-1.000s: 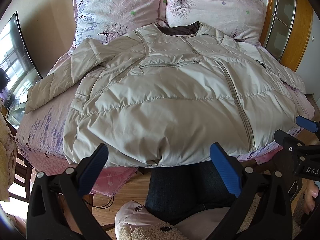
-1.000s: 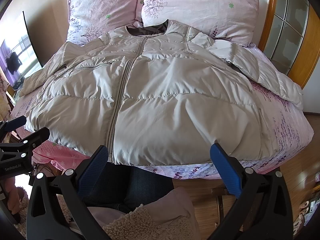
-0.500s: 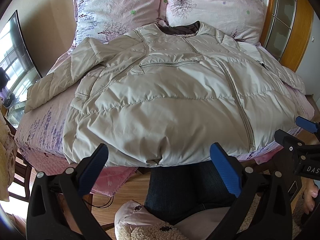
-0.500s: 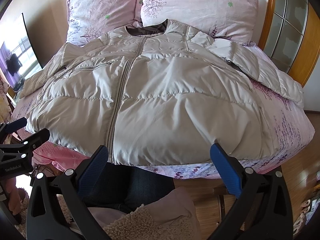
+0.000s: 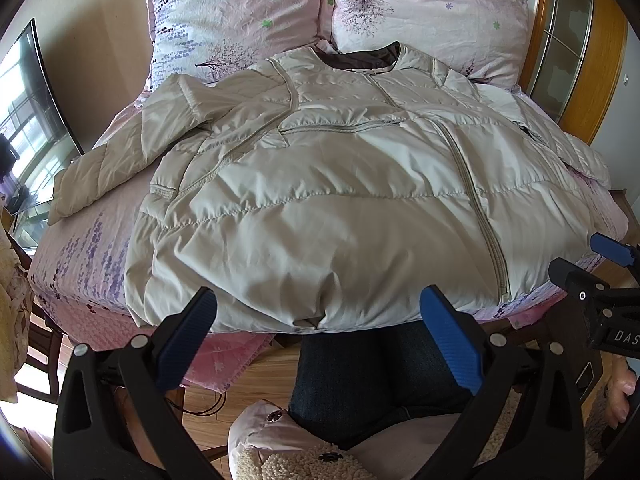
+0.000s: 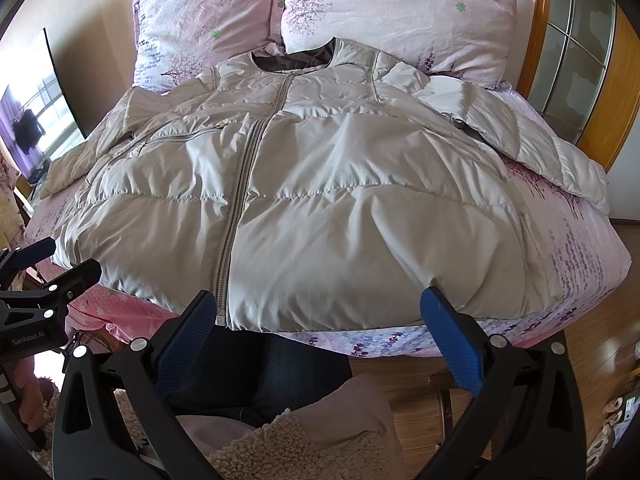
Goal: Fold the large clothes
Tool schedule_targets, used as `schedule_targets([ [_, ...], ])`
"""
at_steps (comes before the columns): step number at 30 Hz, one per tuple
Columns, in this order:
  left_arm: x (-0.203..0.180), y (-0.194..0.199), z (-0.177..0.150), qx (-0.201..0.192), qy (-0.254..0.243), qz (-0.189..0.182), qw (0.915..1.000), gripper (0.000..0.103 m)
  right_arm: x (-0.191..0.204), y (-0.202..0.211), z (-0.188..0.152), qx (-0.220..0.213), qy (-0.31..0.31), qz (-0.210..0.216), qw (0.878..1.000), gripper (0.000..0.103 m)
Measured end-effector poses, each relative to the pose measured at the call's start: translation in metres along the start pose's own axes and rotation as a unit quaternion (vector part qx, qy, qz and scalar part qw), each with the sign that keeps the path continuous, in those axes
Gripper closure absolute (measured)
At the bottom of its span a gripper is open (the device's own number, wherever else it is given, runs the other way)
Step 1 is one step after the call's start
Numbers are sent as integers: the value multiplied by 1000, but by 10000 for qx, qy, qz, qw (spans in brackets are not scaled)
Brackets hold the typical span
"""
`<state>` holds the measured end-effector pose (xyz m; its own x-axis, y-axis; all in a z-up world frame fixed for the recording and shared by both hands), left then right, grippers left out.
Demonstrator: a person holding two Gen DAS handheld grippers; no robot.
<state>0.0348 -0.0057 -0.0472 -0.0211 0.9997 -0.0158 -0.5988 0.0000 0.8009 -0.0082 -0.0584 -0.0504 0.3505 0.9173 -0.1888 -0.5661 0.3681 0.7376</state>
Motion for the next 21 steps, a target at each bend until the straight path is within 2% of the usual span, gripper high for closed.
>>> schedule_targets([
  [21,0,-1,-1,9,3,-16,10000,2,4,-1,1,9,-47,92,9999,1],
])
Point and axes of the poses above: each gripper's, at about its wrist camera, not at the fingertips, and y roughly against the way its jaws point, x to its left, z to its top, the point moved 6 cm from there along -y, roughly the way its jaws point, and after that the axes turned 5 degrees about y, right-handed, at the moved point
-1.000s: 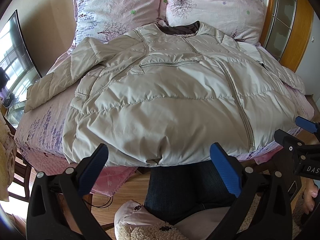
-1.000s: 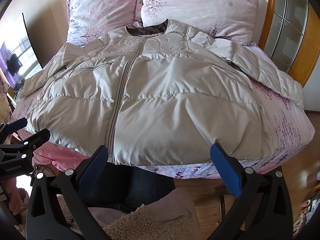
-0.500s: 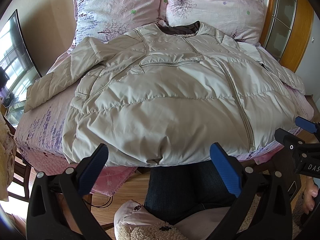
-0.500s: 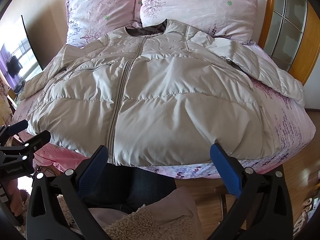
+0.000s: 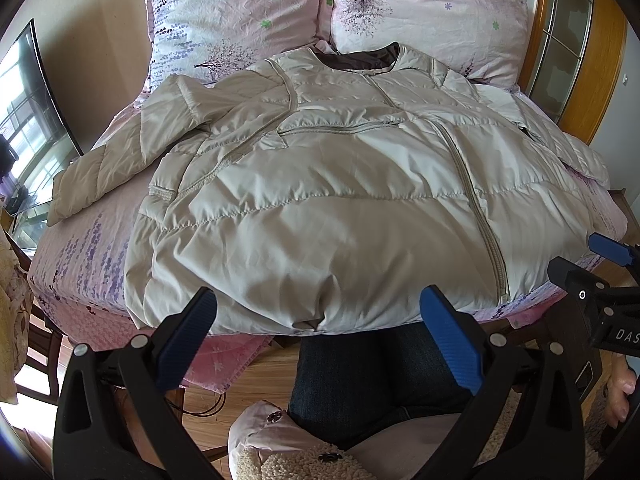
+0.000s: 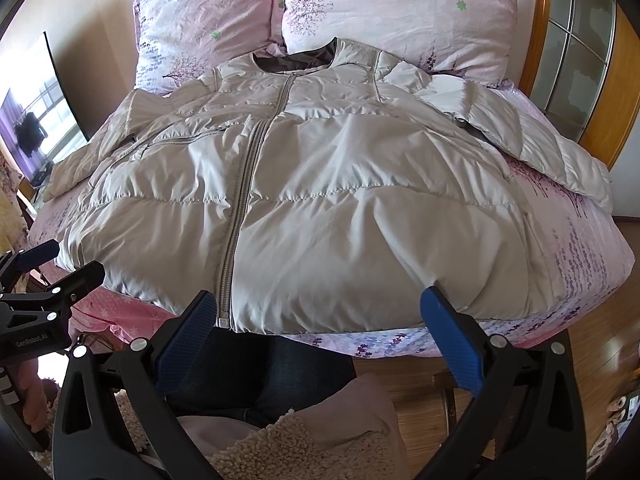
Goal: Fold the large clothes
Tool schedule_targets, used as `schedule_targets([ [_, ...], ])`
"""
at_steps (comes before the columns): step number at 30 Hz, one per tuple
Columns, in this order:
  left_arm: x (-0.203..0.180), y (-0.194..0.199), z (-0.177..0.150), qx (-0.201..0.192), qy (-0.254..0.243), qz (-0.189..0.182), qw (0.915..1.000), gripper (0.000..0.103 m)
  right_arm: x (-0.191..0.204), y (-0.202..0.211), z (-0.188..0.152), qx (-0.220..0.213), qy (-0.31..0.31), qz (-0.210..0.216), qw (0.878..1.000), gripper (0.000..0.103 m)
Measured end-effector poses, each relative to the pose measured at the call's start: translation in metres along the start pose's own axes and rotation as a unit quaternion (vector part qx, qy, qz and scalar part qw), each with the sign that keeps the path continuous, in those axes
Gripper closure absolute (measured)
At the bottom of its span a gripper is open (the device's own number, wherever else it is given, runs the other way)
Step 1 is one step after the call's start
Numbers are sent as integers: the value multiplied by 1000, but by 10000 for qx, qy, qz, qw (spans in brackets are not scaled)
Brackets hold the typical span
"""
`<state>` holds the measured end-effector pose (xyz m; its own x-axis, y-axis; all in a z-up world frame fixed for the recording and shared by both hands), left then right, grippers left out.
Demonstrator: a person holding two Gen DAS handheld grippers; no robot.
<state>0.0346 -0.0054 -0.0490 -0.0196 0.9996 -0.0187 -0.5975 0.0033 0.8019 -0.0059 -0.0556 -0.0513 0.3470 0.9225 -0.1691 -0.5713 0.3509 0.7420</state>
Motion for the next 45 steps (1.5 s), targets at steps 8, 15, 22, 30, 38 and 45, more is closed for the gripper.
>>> schedule_targets([
  [8,1,-2,7,8,27,-18,10000,2,-1,-3,6,-38,-59,180,9998,1],
  [15,5,-13,24,115,122,-89,9998,2,-10,-7,18,-119,-135,271,9995,1],
  [22,15,-27,51,191,360,-414,9983,2,-80,-3,58,-1033,-1208,816,9839,1],
  [30,13,-53,93,235,396,-906,9948,2,-249,-4,67,-1722,-3543,18,9191,14],
  [38,30,-80,148,67,1195,-1623,9795,2,-387,-38,10,-1462,-5819,-375,7992,47],
  [45,19,-95,192,-348,598,-1414,9875,2,-423,-73,-4,-1268,-6400,-248,7574,58],
])
Point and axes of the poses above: each gripper's, at about its wrist camera, not at the fingertips, and y roughly against the way its jaws point, x to its left, z to its top, the point moved 6 cm from there along -y, roughly the way its jaws point, and after that the axes turned 5 degrees about y, right-handed, at the moved point
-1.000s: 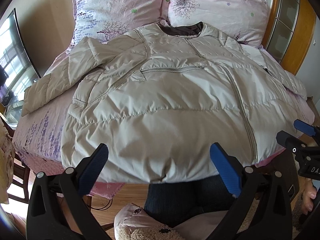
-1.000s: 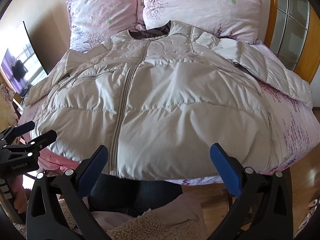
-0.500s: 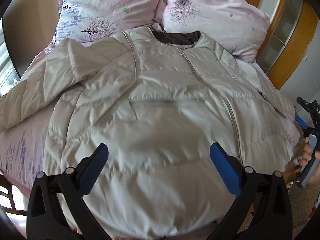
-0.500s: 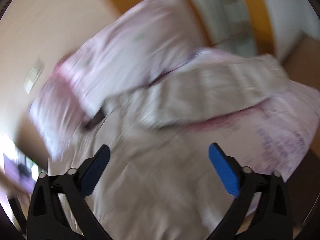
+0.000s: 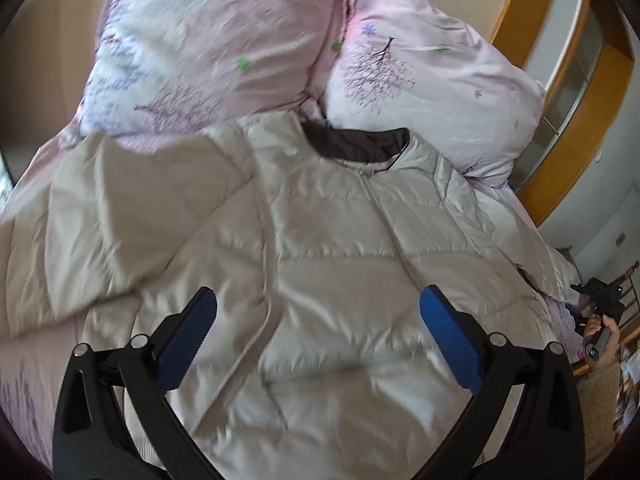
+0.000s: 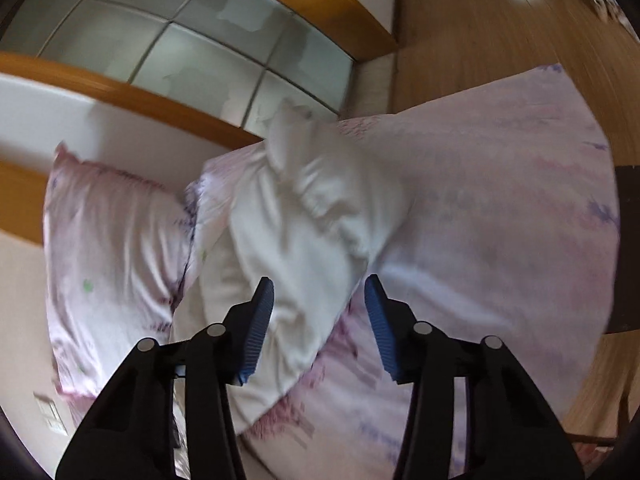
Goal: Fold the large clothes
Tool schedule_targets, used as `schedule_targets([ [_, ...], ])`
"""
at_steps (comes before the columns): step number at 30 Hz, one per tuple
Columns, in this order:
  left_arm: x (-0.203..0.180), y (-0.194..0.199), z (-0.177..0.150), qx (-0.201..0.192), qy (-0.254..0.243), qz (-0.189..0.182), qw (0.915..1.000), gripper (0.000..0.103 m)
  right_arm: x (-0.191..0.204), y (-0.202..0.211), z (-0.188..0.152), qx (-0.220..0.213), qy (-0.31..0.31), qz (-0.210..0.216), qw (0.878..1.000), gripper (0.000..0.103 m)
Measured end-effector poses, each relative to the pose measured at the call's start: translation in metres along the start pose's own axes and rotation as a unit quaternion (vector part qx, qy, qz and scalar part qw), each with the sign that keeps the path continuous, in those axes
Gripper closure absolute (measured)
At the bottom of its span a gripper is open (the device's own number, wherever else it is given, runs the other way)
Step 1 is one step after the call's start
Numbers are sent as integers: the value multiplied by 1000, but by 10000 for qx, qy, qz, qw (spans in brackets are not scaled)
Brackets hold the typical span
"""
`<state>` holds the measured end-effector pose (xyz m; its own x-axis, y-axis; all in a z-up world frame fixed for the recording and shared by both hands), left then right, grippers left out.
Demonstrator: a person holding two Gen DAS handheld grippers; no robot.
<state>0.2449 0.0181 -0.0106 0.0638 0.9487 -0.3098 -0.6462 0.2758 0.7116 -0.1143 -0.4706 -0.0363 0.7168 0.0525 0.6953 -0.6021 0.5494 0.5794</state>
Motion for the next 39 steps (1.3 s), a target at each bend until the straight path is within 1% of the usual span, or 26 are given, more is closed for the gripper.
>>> schedule_targets([
  [1,-1,-4,3,20,-25,-29,10000,2,-4,-1,0,-14,-33,19,10000,62],
  [3,-3,-12,8,82,-16,-141,9999,2,-2,-3,1,-87,-5,-15,10000,66],
  [5,-4,-18,10,128,31,-232,9996,2,4,-4,2,-168,126,-13,9998,76],
  [6,-4,-23,11,160,64,-273,9995,2,10,-5,3,-228,273,-22,9994,83],
  [7,-4,-26,13,169,89,-322,9993,2,14,-5,6,-298,432,-50,9986,88],
  [9,-6,-30,15,88,116,-523,9985,2,31,-3,6,-470,820,-119,9954,92],
  [11,-8,-32,17,-24,151,-714,9973,2,56,2,5,-697,1366,-185,9880,93],
  [13,-10,-36,19,86,226,-892,9957,2,83,7,2,-864,1865,-125,9786,95],
  [15,-11,-39,21,180,409,-1166,9922,2,119,14,-10,-972,2410,56,9656,95],
  [17,-12,-41,23,276,665,-1501,9860,2,152,20,-26,-1021,2873,273,9520,95],
  [20,-15,-41,27,336,899,-1837,9783,2,210,34,-70,-957,3682,830,9211,95],
  [21,-16,-40,29,329,942,-1892,9768,2,223,35,-83,-896,3854,980,9131,95],
  [23,-18,-40,31,334,1020,-2009,9737,2,251,36,-120,-671,4280,1316,8916,95],
  [25,-19,-39,33,338,1117,-2140,9698,2,265,33,-147,-468,4544,1468,8774,95],
  [26,-19,-39,33,341,1159,-2180,9684,2,272,27,-166,-299,4712,1524,8682,95],
  [31,-24,-43,38,437,1429,-2416,9588,3,285,-3,-229,503,5104,1560,8442,95],
  [32,-27,-45,41,482,1497,-2477,9560,3,286,-8,-245,700,5194,1574,8370,95],
  [33,-30,-47,42,520,1541,-2541,9534,3,284,-4,-259,817,5269,1595,8308,95],
  [34,-34,-49,45,560,1591,-2611,9505,3,285,-6,-275,978,5373,1628,8217,95],
  [35,-38,-52,46,601,1654,-2680,9472,3,286,-7,-285,1074,5442,1656,8154,95],
  [36,-44,-56,48,686,1726,-2784,9423,3,286,-7,-301,1220,5564,1702,8041,95],
  [38,-56,-65,50,866,1823,-2954,9338,3,289,-8,-327,1411,5763,1748,7858,96],
  [39,-60,-69,51,936,1857,-2974,9318,3,289,-8,-340,1508,5885,1764,7745,96],
])
Point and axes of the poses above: each gripper's, at about its wrist camera, not at the fingertips, and y roughly against the way its jaws point, x to its left, z to its top, the point moved 6 cm from there along -y, roughly the way its jaws point, and after that the axes turned 5 degrees about y, right-handed, at the moved point
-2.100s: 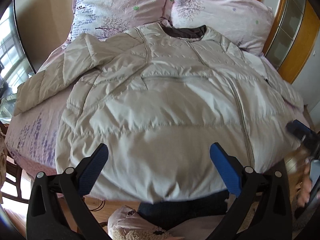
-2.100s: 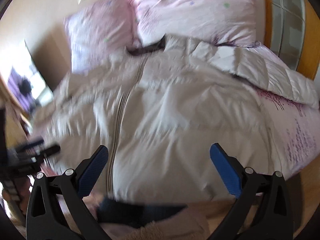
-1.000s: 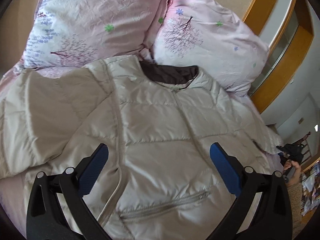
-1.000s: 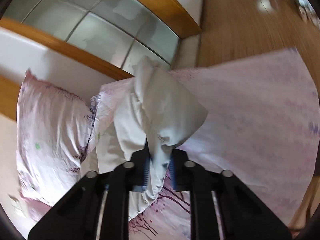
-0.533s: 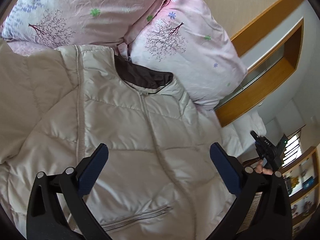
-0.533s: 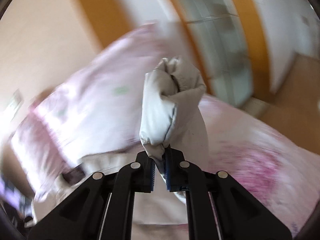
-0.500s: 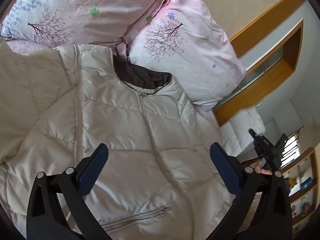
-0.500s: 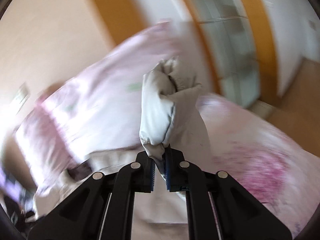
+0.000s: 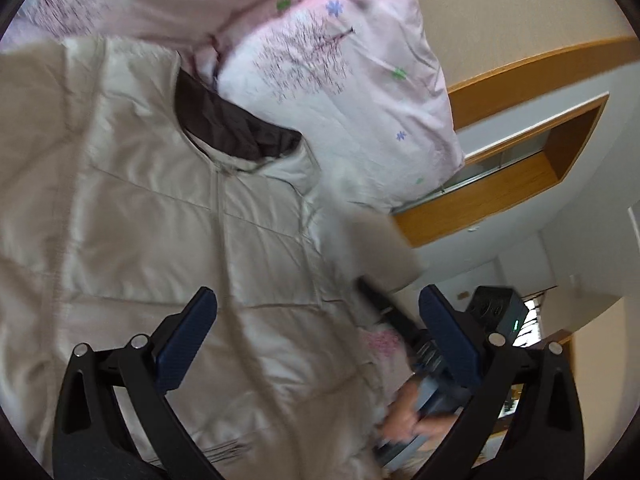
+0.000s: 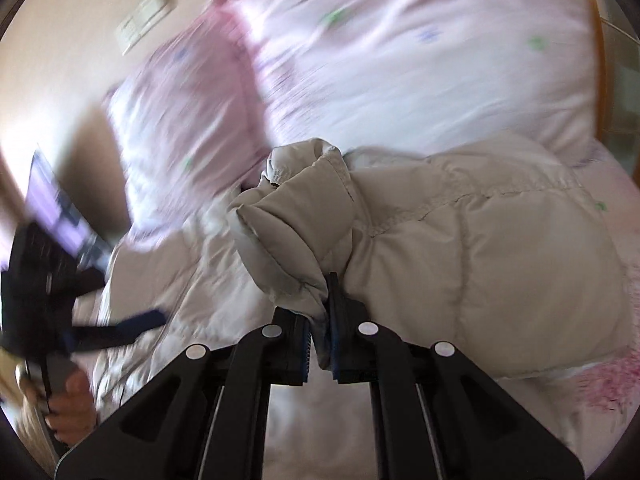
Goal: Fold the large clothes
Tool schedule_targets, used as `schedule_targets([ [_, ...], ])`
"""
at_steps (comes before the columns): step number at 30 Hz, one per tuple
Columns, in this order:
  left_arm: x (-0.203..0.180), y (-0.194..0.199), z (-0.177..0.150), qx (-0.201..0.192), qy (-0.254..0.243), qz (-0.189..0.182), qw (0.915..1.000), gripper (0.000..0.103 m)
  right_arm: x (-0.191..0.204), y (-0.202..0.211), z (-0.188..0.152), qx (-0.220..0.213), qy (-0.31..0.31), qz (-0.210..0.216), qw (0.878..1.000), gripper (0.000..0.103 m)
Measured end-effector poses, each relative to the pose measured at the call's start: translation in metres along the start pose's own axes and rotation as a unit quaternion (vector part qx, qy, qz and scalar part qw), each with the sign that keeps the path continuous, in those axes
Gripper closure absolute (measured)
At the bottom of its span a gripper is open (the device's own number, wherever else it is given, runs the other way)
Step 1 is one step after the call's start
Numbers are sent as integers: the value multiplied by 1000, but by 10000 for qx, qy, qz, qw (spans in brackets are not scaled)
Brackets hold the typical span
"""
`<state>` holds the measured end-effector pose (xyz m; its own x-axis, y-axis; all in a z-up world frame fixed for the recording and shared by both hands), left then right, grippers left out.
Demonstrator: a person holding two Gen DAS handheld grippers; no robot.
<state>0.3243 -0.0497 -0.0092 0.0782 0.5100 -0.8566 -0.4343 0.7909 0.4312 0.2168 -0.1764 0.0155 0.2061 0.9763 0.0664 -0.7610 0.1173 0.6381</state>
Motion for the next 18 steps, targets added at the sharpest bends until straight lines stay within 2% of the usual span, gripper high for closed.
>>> schedule_targets([
  [6,9,-27,7,243,191,215,9993,4,31,-21,-19,356,697,-113,9969,95],
  [8,19,-36,12,274,297,361,9985,13,37,-25,-25,466,913,-258,9944,92],
  [9,24,-40,14,324,362,372,9981,23,39,-27,-29,535,999,-296,9931,83],
  [10,28,-44,15,380,428,390,9976,36,41,-26,-32,596,1065,-305,9921,67],
  [11,34,-48,16,441,495,454,9968,39,46,-29,-33,633,1106,-296,9914,58],
  [12,39,-53,16,497,557,513,9959,47,50,-25,-36,600,1126,-241,9915,37],
  [13,44,-56,15,528,591,571,9952,55,52,-22,-38,551,1150,-212,9916,32],
  [16,55,-64,12,606,558,729,9939,77,51,-6,-40,489,1102,-118,9926,32],
  [18,58,-62,14,565,523,783,9940,83,43,2,-36,427,863,-14,9954,32],
])
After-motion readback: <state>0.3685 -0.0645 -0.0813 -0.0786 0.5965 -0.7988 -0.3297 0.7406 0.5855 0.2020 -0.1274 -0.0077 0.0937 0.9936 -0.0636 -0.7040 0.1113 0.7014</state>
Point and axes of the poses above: each gripper's, at about its wrist camera, not at the fingertips, and y roughly against the way its jaws point, x to its left, z to its top, the point moved 6 cm from there along -y, roughly the way its jaws point, and after that the axes turned 5 degrees about y, right-handed, at the moved point
